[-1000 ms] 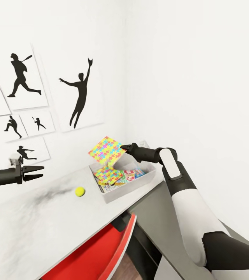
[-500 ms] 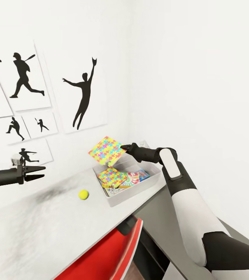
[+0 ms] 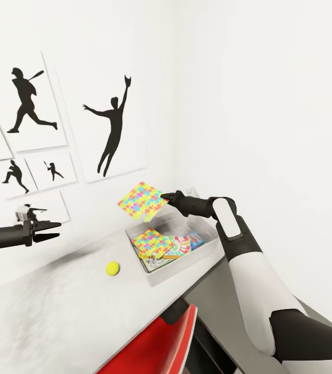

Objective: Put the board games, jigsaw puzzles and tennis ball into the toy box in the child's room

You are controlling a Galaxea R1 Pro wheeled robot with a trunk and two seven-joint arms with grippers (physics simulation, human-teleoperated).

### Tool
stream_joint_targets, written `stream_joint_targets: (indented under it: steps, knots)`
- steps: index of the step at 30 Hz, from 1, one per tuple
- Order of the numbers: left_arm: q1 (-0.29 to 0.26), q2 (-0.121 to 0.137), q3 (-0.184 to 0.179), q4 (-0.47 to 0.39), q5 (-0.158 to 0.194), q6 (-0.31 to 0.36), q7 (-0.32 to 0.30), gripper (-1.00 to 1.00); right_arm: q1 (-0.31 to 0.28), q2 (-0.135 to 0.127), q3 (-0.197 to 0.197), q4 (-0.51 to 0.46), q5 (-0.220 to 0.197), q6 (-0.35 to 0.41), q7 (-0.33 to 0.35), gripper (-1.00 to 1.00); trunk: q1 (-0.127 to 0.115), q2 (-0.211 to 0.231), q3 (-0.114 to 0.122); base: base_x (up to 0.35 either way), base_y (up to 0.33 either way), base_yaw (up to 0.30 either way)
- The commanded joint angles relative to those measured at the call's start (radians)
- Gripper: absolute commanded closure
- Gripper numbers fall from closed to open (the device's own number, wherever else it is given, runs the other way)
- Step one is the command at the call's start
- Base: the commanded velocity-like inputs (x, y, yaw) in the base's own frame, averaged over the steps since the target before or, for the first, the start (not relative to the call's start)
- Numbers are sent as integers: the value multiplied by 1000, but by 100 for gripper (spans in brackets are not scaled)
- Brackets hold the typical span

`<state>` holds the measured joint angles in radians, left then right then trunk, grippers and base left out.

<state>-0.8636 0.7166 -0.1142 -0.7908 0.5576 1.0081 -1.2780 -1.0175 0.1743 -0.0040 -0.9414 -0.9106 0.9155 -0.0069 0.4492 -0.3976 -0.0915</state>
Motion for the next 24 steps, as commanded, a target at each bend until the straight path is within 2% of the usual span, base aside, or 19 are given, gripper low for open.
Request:
stream_joint_targets:
  steps: [1,24]
  knots:
    - [-2,1,-4,1,4,7,-3,-100,-1,0,-1,0,-1,3,-1,100,1,-2,-2,44,14,0]
    - [-2,1,-2,1,4,10,-4,-100,-2,0,-3,8,6,-4,-10,100,1,-2,-2,3,1,0]
